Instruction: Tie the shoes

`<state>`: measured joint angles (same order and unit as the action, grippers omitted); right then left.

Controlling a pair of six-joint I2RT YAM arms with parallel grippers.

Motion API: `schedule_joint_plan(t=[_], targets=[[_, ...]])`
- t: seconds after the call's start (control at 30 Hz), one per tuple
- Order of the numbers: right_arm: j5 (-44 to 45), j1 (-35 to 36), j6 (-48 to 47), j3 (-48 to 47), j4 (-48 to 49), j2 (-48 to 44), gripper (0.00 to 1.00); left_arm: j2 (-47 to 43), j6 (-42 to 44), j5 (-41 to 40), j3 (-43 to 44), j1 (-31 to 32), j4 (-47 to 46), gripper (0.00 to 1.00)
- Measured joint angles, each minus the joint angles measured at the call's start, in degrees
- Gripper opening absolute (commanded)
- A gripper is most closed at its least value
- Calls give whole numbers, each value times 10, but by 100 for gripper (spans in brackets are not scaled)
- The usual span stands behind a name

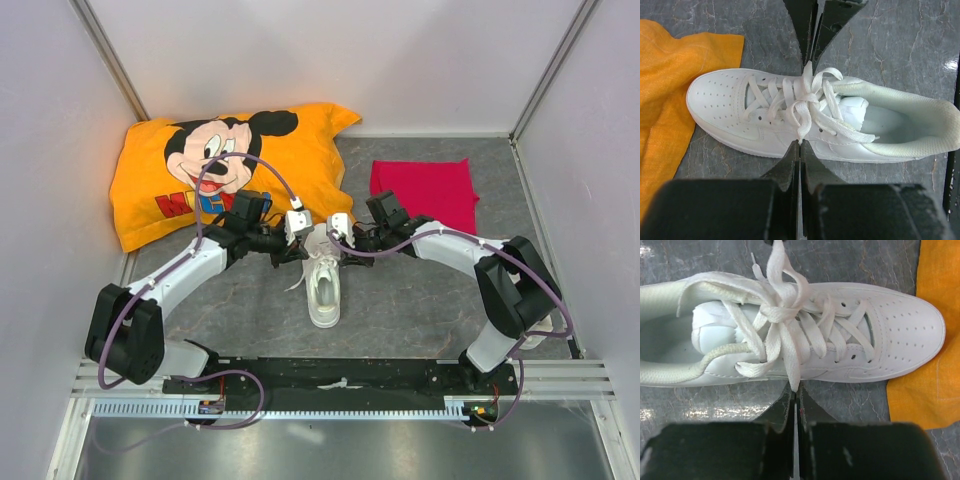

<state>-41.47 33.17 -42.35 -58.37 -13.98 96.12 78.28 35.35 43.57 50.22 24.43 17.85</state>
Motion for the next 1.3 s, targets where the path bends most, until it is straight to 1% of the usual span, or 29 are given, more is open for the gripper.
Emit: schedule_joint_plan(t=[0.17,0.5,0.67,0.87,1.07,1.3], targets=[[26,0,19,0,-5,-9,0,-7,0,-1,0,-15,4,1],[54,0,49,0,-30,-68,0,-54,0,-15,0,-42,20,2],[67,0,46,6,-56,-75,0,-55,3,-15,-5,-52,22,2],[80,0,39,28,-80,-106,0,-57,13,-14,-19,-54,27,2],[88,0,35,44,-81,-128,0,-61,20,-11,-27,-54,26,2],[97,0,30,63,-80,-130,0,-62,27,-12,-38,-53,24,1]])
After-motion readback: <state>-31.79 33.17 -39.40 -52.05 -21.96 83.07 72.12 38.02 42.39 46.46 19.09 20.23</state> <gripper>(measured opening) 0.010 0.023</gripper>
